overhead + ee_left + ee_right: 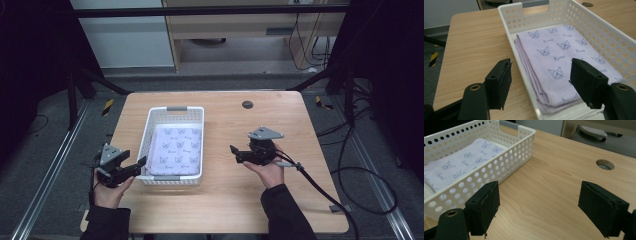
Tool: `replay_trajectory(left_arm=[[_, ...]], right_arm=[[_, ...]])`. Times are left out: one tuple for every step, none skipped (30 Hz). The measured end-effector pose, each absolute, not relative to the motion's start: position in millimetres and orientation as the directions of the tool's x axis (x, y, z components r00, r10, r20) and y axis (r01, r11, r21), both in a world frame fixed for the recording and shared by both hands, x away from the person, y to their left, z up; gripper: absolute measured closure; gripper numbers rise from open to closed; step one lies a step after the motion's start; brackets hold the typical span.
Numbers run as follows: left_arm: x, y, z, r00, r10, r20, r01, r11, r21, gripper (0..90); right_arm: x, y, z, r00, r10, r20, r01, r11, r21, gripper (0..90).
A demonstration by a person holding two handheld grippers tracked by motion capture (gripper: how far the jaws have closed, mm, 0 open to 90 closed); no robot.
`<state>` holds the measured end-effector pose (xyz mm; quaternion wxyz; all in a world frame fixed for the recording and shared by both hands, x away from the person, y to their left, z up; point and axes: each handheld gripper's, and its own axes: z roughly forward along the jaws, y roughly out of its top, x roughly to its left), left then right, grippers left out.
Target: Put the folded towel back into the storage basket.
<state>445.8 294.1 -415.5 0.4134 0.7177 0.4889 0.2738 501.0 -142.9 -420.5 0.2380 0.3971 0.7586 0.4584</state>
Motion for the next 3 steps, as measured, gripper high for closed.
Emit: replay_trajectory(left_arm=[[444.9,296.4,-415.9,0.371,0.929,-0.007,0.472,-0.182,0.862,32.2],[444.0,298.3,-416.5,0.367,0.930,-0.008,0.470,-0.178,0.864,32.2],[442.9,300.1,-417.0,0.363,0.932,-0.007,0.471,-0.176,0.864,32.1]], right_arm=[[496.2,-154.2,-425.2,-0.561,0.827,0.017,0.392,0.247,0.886,17.1],[496.2,-154.2,-425.2,-0.561,0.827,0.017,0.392,0.247,0.886,17.1],[494.0,-159.6,-427.7,-0.554,0.832,0.021,0.395,0.241,0.887,17.0]])
